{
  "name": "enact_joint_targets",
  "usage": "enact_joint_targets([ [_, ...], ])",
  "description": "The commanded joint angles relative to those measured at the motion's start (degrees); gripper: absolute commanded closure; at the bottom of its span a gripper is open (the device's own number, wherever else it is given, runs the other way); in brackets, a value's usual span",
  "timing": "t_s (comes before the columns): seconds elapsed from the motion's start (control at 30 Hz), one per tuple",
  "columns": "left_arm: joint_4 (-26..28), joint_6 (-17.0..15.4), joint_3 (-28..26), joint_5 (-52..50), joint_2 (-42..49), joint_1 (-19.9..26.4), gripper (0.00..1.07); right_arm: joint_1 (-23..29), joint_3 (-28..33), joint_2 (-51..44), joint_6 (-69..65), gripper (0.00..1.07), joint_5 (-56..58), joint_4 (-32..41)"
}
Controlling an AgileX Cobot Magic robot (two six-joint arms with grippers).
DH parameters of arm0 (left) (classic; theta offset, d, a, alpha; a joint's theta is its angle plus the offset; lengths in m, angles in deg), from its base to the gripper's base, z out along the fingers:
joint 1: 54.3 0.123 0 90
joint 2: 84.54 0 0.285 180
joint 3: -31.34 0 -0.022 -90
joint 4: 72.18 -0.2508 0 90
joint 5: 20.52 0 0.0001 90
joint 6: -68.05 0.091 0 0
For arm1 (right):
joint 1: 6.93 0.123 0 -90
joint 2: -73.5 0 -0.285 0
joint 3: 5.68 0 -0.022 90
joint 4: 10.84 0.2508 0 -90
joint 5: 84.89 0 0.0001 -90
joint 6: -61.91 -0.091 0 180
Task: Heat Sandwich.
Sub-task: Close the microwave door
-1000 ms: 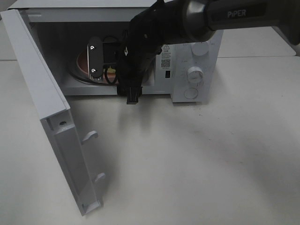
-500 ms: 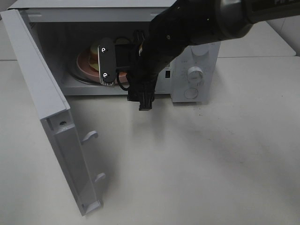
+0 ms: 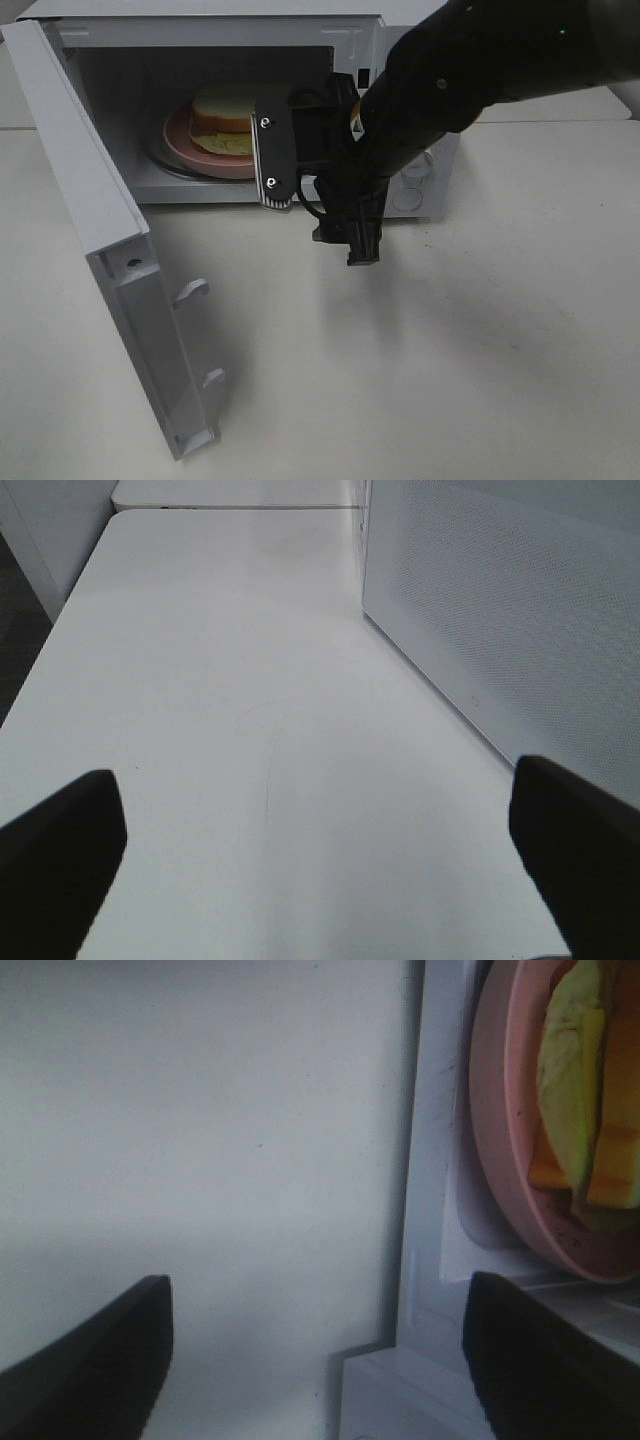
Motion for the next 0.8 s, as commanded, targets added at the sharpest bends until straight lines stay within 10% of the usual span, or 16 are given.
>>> enact_joint_targets([
  [0.03,-0.1,-0.2,0.2,-0.9,1.5,-0.1,0.03,0.0,3.6,-3.6,-1.6,0.31,-0.3,0.0],
  [0.8,-0.1,-0.2,0.2,-0.9,1.5,-0.1,0.03,0.0,24.0,-25.5,-18.6,0.31,4.3,1.7],
])
